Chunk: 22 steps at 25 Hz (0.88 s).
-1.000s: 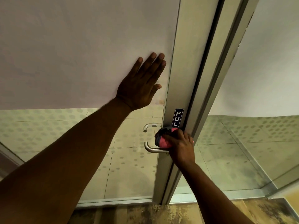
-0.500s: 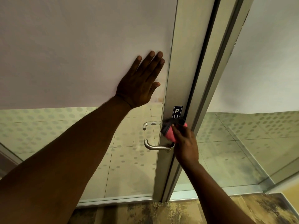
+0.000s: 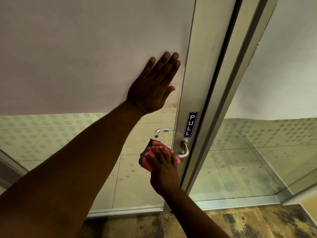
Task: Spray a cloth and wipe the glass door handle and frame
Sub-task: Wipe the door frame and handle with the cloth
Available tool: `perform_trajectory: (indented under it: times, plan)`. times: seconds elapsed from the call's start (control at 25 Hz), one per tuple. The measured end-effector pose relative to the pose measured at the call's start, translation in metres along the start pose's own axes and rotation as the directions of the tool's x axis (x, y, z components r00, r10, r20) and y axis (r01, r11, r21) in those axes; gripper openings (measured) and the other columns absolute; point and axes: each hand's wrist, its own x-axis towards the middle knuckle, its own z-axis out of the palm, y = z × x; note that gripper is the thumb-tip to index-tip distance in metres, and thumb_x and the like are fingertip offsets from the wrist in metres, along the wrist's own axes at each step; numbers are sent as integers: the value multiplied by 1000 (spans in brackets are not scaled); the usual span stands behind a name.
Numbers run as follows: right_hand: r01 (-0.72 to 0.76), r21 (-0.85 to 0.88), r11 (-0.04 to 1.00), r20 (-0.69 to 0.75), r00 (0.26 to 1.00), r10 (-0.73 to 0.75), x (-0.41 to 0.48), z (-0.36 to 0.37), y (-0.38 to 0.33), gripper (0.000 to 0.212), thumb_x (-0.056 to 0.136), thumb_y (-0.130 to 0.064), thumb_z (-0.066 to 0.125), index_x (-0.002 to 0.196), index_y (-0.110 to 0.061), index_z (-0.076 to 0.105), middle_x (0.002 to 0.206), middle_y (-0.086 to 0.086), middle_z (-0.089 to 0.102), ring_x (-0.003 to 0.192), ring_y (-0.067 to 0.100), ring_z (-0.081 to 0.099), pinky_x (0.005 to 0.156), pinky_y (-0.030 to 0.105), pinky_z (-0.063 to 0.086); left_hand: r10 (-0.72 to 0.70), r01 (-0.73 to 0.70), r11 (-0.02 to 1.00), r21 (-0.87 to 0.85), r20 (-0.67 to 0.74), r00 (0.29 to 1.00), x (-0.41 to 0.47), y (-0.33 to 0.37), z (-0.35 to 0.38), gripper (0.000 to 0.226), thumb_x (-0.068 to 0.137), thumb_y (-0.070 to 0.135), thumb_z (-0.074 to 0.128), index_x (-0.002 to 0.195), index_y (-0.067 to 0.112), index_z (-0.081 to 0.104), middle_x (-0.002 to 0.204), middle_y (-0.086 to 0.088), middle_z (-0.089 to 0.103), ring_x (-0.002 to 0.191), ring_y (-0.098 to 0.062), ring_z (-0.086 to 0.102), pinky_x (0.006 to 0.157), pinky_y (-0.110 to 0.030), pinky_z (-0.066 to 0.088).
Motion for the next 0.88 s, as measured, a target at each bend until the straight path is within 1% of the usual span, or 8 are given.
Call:
perform_trajectory:
  times: [0.12,0.2,0.36,0.44,0.56,0.64,0.76,0.88]
  plan:
    - [-33,-24,999,-26,999,32,-15,-2,23,77,73,-16,76,144,-34,50,157,-2,45,151,27,31,123,61,22,-1,1,1000,24,-14,1000,0,1,1,62,110,43,25,161,8,20,167,-15,25,154,-34,24,125,-48,10]
    - [-180,24,983,-109,977,181,-20,-8,40,83,76,-11,77,150,-31,45,160,3,43,150,31,34,119,63,31,2,-1,1000,25,-16,1000,0,0,2,63,110,43,27,161,7,20,167,-15,25,154,-34,24,125,-48,10]
    - [-356,428,831,-163,873,459,-17,-8,67,84,86,8,61,157,-30,39,168,-5,28,152,21,32,111,42,45,-3,4,1000,25,-17,1000,-1,1,2,63,110,42,30,161,8,20,167,-15,24,155,-34,22,125,-48,10]
    - [-390,635,668,-141,791,595,-12,-10,57,67,91,5,55,149,-27,49,152,4,51,136,25,51,102,39,52,0,0,1000,31,-14,1000,-1,0,3,64,110,43,30,161,8,19,167,-15,24,155,-34,22,125,-49,11]
    - [-396,883,252,8,549,835,1,-22,33,25,102,-4,49,114,-18,65,90,5,70,86,31,68,65,23,58,3,-2,999,45,-15,1000,-1,1,3,65,110,45,29,161,7,18,167,-15,24,155,-34,23,125,-49,11]
    - [-436,895,92,141,472,870,5,-18,29,22,104,-9,48,116,-8,66,94,13,73,87,37,72,71,36,64,6,-5,999,48,-15,1000,-2,0,4,66,110,47,28,161,8,18,168,-15,23,155,-34,22,125,-48,10]
    - [-458,887,-62,311,491,814,-4,-17,26,23,103,-9,47,117,-4,65,101,27,74,87,55,71,69,66,61,7,-7,999,48,-8,1000,-3,-1,7,66,110,48,28,162,8,17,168,-15,22,155,-34,21,125,-48,8]
    - [-486,865,-124,405,532,744,-20,-27,14,22,101,-9,50,116,-7,65,104,26,74,89,49,73,58,55,61,12,-12,999,42,3,1000,-3,-2,7,67,109,48,28,162,8,16,169,-15,20,156,-34,19,126,-48,8]
